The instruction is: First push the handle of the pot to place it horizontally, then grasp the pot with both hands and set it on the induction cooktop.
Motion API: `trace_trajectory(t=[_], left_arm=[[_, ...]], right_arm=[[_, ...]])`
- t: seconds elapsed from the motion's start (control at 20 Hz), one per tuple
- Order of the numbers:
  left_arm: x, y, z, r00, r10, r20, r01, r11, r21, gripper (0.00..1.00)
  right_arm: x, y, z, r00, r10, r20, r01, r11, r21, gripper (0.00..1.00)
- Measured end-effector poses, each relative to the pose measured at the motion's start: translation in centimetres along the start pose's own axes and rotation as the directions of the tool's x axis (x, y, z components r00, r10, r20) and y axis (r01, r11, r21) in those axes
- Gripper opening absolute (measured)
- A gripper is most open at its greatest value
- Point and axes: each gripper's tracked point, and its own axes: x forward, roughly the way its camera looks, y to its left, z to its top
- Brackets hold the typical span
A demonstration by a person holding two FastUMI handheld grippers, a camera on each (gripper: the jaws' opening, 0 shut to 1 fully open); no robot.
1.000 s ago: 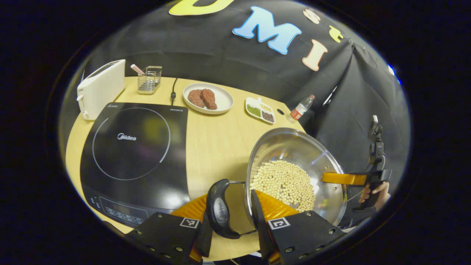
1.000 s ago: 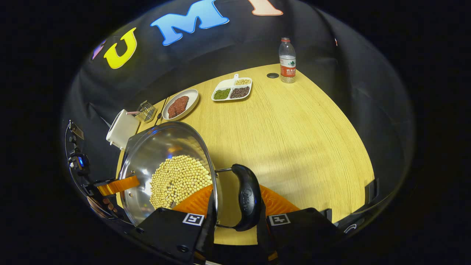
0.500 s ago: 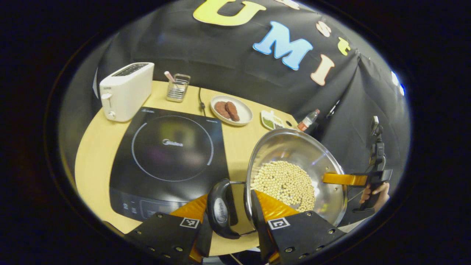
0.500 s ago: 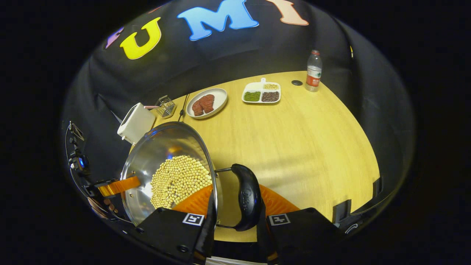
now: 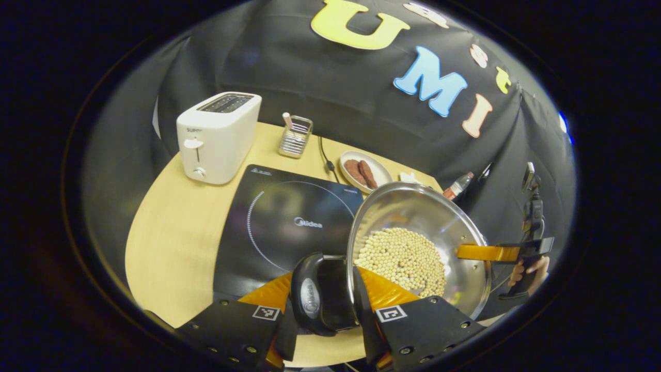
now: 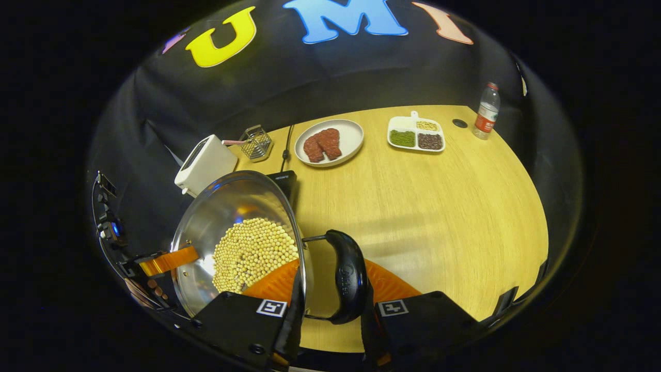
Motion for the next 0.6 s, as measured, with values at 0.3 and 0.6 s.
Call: trace_trajectory(t=[0.3,0.6], left_arm=[[1.2,5.6,4.0,0.998,0.062,0.032,-0.063,0.998,0.017,0.52],[3.5,9.1,6.3,0.996,0.077,0.048,-0.079,0.996,0.040,0.52]], right_arm=[[5.2,4.3,2.5,0.998,0.057,-0.003,-0.057,0.998,-0.003,0.50],[9.4,6.4,3.9,0.997,0.073,0.005,-0.073,0.997,0.022,0.49]])
